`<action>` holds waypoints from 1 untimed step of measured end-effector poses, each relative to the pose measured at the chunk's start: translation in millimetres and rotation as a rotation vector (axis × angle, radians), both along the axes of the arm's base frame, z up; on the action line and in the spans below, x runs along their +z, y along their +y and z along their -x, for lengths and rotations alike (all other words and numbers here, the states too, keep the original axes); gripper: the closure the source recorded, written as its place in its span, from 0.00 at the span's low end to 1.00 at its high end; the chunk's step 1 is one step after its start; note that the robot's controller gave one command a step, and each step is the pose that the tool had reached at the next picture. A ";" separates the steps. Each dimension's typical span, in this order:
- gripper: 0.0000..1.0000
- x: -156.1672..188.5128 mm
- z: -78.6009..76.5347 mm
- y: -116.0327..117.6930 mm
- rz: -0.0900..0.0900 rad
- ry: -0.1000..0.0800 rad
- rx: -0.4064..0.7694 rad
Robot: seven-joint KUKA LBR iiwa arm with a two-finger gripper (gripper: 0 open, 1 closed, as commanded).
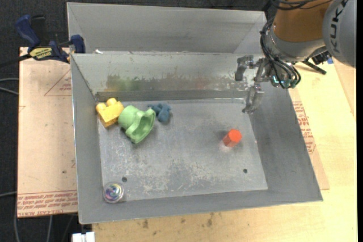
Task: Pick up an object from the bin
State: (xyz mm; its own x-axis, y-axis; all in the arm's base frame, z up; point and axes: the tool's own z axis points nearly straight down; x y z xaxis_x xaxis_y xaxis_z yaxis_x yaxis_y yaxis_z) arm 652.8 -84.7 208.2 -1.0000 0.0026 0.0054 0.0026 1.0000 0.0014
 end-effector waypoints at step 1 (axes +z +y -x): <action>0.00 -74.1 76.3 -50.4 0.000 0.005 0.034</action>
Offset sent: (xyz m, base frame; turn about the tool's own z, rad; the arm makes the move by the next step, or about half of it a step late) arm -0.0716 -0.0472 -0.0688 -0.0426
